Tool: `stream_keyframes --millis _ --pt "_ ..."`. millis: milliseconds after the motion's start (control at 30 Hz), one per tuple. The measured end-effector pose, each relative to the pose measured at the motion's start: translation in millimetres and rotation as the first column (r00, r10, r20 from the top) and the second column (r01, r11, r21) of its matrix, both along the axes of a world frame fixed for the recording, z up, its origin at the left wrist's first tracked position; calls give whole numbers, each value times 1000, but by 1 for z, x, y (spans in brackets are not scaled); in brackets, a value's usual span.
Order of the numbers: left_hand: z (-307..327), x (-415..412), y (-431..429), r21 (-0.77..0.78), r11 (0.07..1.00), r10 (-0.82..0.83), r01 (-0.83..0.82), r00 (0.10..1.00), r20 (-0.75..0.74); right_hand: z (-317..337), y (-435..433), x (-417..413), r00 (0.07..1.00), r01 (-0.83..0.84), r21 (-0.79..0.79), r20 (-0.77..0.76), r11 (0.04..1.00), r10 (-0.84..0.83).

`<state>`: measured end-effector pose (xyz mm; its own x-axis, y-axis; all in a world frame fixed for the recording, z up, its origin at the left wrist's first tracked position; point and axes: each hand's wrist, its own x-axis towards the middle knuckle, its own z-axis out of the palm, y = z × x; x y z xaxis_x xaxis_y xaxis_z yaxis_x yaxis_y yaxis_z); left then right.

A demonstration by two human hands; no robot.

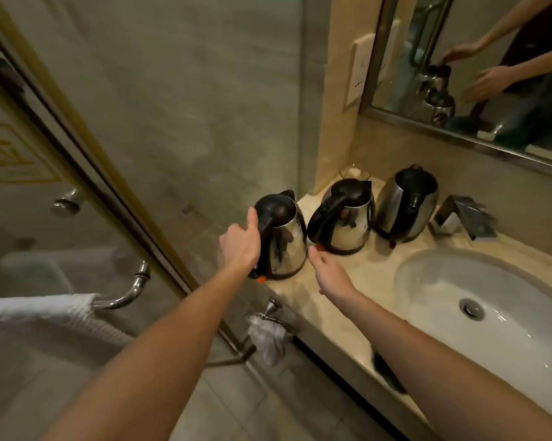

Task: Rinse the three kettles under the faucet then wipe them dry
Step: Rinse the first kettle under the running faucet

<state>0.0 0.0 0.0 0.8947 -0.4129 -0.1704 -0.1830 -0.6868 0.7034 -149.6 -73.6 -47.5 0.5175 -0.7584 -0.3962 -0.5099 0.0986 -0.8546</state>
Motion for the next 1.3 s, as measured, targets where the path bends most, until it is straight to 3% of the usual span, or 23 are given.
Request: stream_keyframes --millis 133,433,700,1067,1300 --pt "-10 7 -8 62 998 11 -11 1000 -1 -14 -10 15 997 31 96 64 995 -37" --pt "-32 23 -20 -80 995 35 -58 963 -267 -35 -20 42 995 80 153 45 985 -88" --pt "-40 27 -21 -211 970 63 -122 962 -266 -27 -10 48 993 114 186 10 976 -118" --pt "10 32 12 -330 942 -141 59 963 -230 22 37 25 986 157 -91 -37 983 -161" --pt "45 1 42 -388 914 -207 114 956 -208 73 62 -21 977 196 -174 -51 965 -208"
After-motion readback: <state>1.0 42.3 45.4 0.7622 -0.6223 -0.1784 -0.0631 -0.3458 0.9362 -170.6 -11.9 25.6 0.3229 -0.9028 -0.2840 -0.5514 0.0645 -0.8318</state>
